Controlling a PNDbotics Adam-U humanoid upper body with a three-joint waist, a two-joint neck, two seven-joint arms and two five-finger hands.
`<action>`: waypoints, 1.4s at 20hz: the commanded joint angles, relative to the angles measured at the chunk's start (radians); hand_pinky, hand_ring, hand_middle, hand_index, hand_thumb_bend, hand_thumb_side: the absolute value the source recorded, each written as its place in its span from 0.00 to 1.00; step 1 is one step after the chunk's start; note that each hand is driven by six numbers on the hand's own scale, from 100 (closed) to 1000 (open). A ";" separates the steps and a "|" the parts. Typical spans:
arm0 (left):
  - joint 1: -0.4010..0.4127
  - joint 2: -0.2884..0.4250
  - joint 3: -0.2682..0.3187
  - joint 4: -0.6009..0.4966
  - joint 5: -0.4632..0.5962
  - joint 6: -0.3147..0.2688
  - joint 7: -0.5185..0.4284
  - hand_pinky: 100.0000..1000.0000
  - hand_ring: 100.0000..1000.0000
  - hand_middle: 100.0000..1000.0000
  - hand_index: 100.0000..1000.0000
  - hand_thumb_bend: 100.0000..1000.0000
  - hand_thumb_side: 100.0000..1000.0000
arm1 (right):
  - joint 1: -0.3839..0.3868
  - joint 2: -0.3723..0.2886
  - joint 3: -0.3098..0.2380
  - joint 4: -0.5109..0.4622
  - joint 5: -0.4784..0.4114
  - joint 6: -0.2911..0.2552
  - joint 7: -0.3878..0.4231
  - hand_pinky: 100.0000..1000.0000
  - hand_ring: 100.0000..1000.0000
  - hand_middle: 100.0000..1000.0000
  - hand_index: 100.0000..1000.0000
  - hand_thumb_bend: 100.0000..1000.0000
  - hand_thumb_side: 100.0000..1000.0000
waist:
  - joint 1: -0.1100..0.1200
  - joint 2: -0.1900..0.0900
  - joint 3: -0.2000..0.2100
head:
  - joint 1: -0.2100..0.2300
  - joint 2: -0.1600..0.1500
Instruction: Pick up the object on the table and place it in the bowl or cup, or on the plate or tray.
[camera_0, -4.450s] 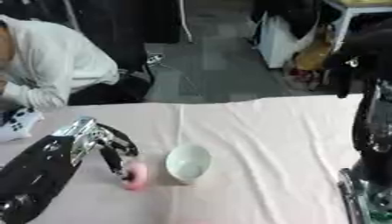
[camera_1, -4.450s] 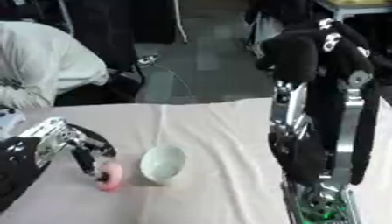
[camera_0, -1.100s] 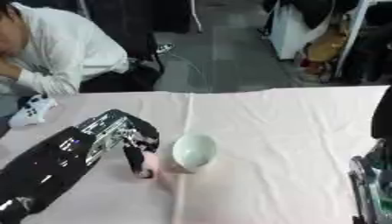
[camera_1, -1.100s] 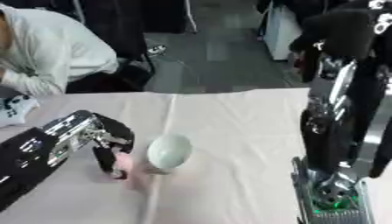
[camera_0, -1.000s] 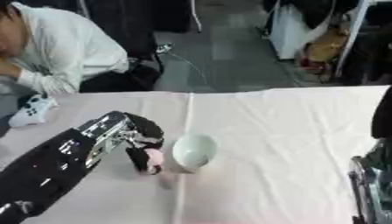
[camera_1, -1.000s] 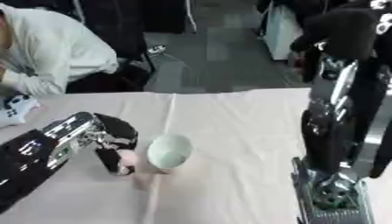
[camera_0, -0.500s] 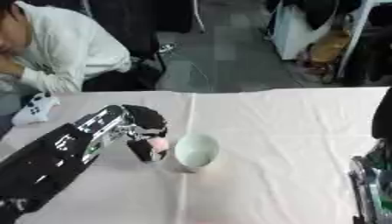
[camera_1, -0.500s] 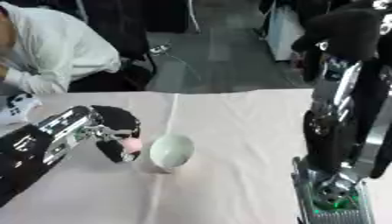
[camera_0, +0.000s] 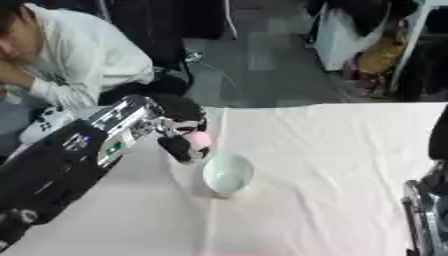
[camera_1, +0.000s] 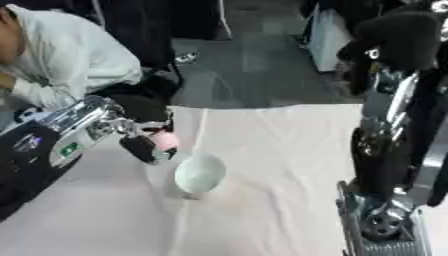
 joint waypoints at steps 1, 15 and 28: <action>-0.031 0.001 0.008 0.013 0.030 -0.005 0.031 0.00 0.00 0.01 0.31 0.00 0.51 | -0.010 -0.002 -0.001 -0.011 -0.003 0.000 0.004 0.00 0.30 0.35 0.47 0.00 0.59 | 0.002 -0.014 -0.002 | -0.001 -0.009; -0.058 -0.059 -0.028 0.092 0.130 -0.020 0.014 0.00 0.00 0.00 0.32 0.00 0.51 | -0.011 0.005 0.005 -0.011 -0.004 0.001 0.010 0.00 0.30 0.35 0.47 0.00 0.59 | 0.003 -0.013 -0.010 | 0.003 -0.008; -0.041 -0.119 -0.047 0.176 0.077 -0.059 0.022 0.00 0.00 0.01 0.34 0.00 0.51 | -0.014 0.015 0.007 -0.011 -0.004 -0.002 0.011 0.00 0.30 0.35 0.47 0.00 0.59 | 0.003 -0.010 -0.020 | 0.014 -0.017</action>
